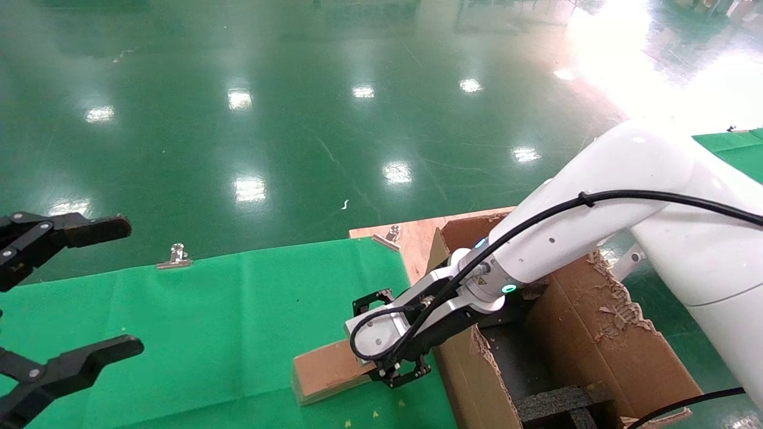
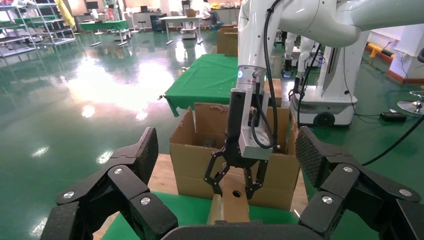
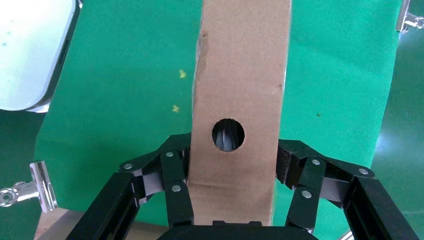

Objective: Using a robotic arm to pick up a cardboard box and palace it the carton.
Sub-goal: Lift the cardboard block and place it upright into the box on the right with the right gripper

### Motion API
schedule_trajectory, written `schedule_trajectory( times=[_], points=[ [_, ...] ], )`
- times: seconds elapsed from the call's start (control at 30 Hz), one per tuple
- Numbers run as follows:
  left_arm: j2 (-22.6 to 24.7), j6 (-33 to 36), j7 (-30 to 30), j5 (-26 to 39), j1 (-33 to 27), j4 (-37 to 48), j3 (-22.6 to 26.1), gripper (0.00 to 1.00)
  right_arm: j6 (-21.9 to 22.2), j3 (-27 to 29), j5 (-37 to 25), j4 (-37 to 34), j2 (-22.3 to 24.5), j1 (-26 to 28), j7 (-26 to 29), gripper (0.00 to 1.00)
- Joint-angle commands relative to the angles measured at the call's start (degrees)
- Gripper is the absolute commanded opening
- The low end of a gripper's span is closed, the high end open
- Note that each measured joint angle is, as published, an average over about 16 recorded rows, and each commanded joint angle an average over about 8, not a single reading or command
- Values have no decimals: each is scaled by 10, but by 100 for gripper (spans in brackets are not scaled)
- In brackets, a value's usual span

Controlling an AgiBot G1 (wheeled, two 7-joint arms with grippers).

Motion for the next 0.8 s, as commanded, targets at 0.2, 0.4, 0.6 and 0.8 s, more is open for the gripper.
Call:
schedule_trajectory(
  times=[0.2,0.4,0.6,0.8],
  points=[
    [0,0,0,0,0,0,0,100,-9,8,15,-16,0,27,-10,0],
    [0,0,0,0,0,0,0,100,-25,8,46,-65,2,105,-51,0],
    [0,0,0,0,0,0,0,100,-32,-25,85,-132,12,212,-101,0],
    [0,0,0,0,0,0,0,100,-34,-80,129,-195,19,310,-135,0]
  ],
)
